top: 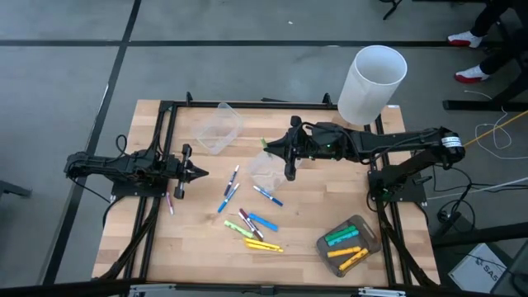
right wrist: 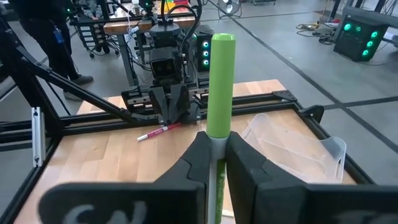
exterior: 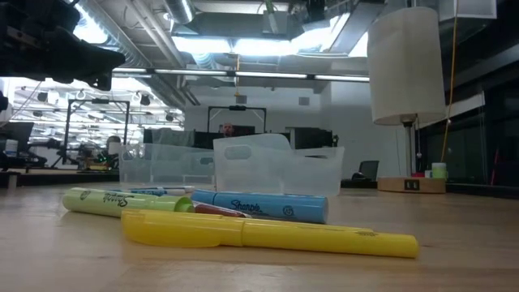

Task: Pick & Place Markers
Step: Put the green marker into the transparent bin

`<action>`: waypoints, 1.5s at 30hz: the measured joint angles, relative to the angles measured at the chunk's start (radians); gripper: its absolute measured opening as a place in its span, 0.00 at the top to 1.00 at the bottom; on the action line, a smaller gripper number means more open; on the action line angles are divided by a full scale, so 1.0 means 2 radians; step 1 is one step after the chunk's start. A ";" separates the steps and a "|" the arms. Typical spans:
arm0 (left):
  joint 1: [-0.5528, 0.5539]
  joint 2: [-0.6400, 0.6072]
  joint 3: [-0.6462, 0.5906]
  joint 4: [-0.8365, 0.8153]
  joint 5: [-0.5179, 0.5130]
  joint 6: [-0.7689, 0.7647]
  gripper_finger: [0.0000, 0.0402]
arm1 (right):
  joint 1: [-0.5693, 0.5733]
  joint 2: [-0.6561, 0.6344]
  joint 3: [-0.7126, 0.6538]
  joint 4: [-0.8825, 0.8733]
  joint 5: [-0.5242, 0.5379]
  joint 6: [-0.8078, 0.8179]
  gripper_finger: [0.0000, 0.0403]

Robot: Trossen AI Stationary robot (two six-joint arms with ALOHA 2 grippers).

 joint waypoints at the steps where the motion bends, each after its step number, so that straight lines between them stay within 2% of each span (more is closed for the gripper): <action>1: 0.000 0.000 0.000 0.000 0.000 0.000 0.99 | 0.000 0.000 0.000 0.001 -0.001 0.002 0.92; 8: 0.000 0.000 0.000 0.002 0.000 0.000 0.99 | 0.000 0.000 0.000 0.004 -0.001 0.037 0.92; 13: 0.001 0.000 0.000 0.042 -0.005 -0.006 0.99 | 0.000 0.000 0.000 0.004 0.000 0.061 0.92; 20: 0.001 0.000 0.000 0.131 -0.008 -0.113 0.99 | 0.000 0.000 0.000 0.003 0.000 0.077 0.92; 28: 0.001 0.000 0.000 0.207 -0.011 -0.142 0.99 | 0.000 0.000 0.000 0.004 0.000 0.078 0.92; 34: 0.001 0.000 0.000 0.246 -0.027 -0.195 0.99 | 0.000 0.000 0.000 0.003 -0.001 0.067 0.92; 41: 0.001 0.003 0.019 0.251 -0.052 -0.196 0.99 | 0.007 0.000 0.000 0.004 -0.001 0.065 0.92; 45: 0.001 0.020 0.042 0.250 -0.064 -0.169 0.97 | 0.012 0.000 0.000 0.004 -0.001 0.064 0.92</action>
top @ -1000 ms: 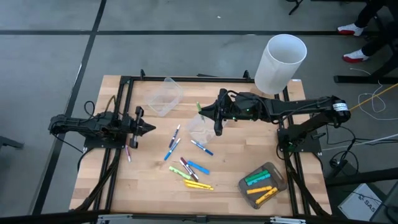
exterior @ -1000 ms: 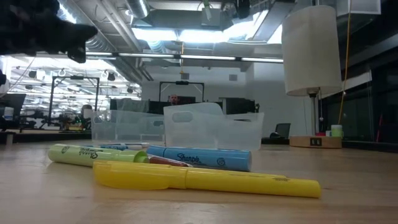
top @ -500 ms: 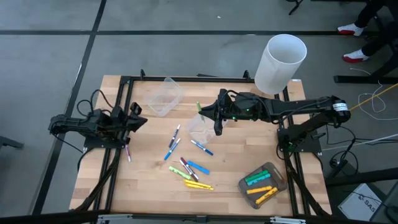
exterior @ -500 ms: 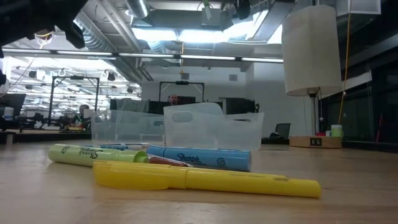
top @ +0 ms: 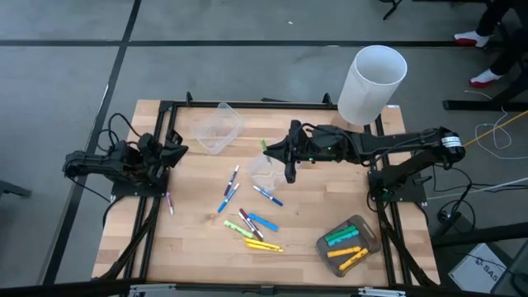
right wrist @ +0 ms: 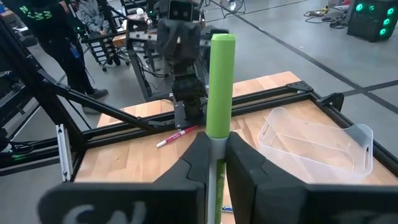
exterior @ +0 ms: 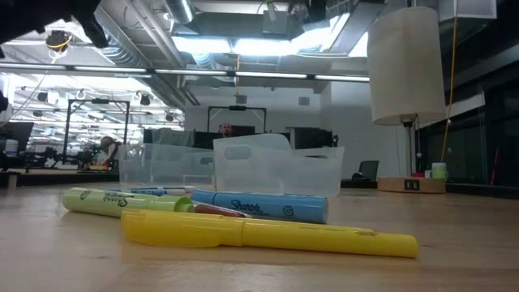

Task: Pick & Place Markers
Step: Put the green marker into the transparent bin

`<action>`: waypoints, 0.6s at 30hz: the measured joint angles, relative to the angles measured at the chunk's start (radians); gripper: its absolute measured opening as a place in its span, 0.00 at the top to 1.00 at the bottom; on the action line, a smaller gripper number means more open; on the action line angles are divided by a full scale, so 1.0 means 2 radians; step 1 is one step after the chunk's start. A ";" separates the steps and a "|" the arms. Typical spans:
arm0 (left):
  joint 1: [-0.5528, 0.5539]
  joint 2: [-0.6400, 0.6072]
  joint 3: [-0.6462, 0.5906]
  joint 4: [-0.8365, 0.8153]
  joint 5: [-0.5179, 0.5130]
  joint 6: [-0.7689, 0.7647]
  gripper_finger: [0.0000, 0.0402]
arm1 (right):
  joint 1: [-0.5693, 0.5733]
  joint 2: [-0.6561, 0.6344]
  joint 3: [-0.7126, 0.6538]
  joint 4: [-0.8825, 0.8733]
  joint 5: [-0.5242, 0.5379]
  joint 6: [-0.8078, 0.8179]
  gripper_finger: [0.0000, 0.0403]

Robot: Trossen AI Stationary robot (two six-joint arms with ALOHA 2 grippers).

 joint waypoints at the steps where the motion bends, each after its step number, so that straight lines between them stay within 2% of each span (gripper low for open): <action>1: 0.000 0.007 0.006 0.000 -0.003 0.005 0.95 | 0.001 0.000 0.000 0.000 0.000 0.000 0.92; 12: 0.000 0.121 0.074 -0.001 -0.019 0.012 0.62 | 0.004 0.000 0.000 0.000 0.000 -0.002 0.92; 18: 0.000 0.203 0.132 -0.001 -0.014 0.023 0.49 | 0.004 0.000 0.000 0.002 0.000 -0.003 0.92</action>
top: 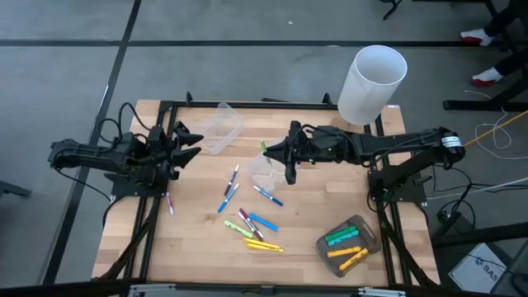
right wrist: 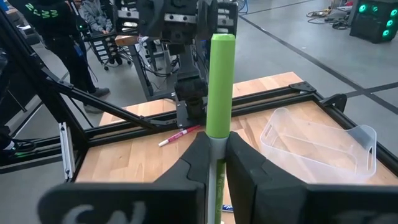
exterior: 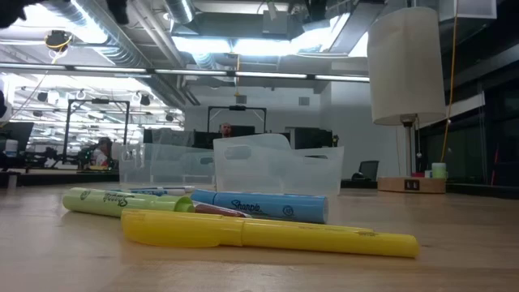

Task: Pick & Place Markers
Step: Put the green marker into the transparent bin

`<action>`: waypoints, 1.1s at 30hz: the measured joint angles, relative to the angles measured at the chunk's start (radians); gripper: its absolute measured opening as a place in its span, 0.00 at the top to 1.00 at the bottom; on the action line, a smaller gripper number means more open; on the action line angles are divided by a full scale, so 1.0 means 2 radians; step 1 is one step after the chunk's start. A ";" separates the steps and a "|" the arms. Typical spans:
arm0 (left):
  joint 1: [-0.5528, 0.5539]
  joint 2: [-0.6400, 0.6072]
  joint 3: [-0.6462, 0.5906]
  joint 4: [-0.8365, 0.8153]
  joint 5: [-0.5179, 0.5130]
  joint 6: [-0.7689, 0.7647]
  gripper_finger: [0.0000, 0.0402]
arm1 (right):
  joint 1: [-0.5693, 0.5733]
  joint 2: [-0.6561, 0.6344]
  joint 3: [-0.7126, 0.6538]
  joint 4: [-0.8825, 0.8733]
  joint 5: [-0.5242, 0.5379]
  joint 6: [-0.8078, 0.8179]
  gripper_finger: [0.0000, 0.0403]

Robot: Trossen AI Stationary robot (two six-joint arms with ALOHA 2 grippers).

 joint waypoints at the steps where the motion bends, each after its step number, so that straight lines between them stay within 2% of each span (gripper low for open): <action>1: 0.000 0.014 0.011 0.000 0.004 0.006 0.47 | 0.000 0.000 0.000 0.002 0.000 -0.002 0.92; 8: 0.000 0.115 0.093 0.000 0.018 0.040 0.39 | 0.000 0.000 0.000 0.006 0.000 -0.013 0.92; 19: 0.000 0.249 0.175 -0.001 0.028 0.064 0.38 | 0.000 0.000 0.000 0.009 0.000 -0.026 0.92; 33: 0.000 0.335 0.213 -0.002 0.026 0.063 0.37 | 0.000 0.000 0.000 0.012 -0.033 -0.044 0.92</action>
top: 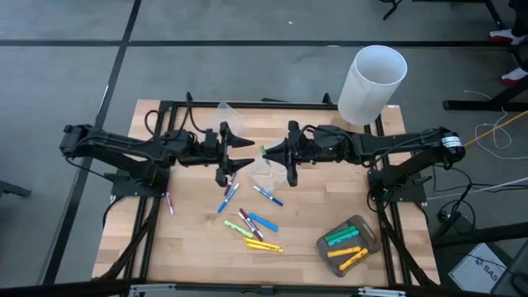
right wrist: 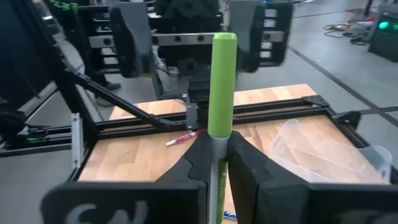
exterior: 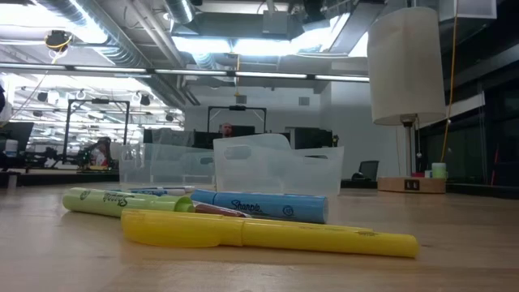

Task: Pick & Place Markers
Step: Put the green marker into the transparent bin

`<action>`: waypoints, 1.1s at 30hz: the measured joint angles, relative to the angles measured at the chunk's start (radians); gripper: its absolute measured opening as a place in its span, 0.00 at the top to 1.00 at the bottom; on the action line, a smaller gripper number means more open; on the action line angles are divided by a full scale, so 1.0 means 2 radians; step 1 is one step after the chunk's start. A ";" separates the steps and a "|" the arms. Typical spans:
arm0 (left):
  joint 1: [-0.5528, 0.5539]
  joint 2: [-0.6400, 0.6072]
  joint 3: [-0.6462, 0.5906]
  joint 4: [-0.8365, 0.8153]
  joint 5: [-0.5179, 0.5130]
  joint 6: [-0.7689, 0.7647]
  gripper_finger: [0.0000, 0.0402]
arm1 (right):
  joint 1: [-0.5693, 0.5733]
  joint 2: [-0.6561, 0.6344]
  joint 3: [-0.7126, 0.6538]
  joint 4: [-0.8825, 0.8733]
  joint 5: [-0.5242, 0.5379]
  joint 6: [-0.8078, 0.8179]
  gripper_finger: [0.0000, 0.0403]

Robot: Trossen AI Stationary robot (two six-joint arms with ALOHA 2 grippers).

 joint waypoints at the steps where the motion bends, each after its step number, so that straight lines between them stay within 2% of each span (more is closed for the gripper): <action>1: 0.000 0.004 0.002 0.000 0.000 0.000 0.37 | 0.000 0.000 0.000 0.000 -0.002 -0.002 0.92; 17: 0.000 0.029 0.003 0.030 -0.002 -0.018 0.37 | 0.003 0.002 0.000 0.002 -0.019 -0.007 0.92; 33: 0.000 0.029 0.003 0.032 -0.005 -0.019 0.37 | 0.003 0.034 0.000 0.060 -0.024 0.004 0.92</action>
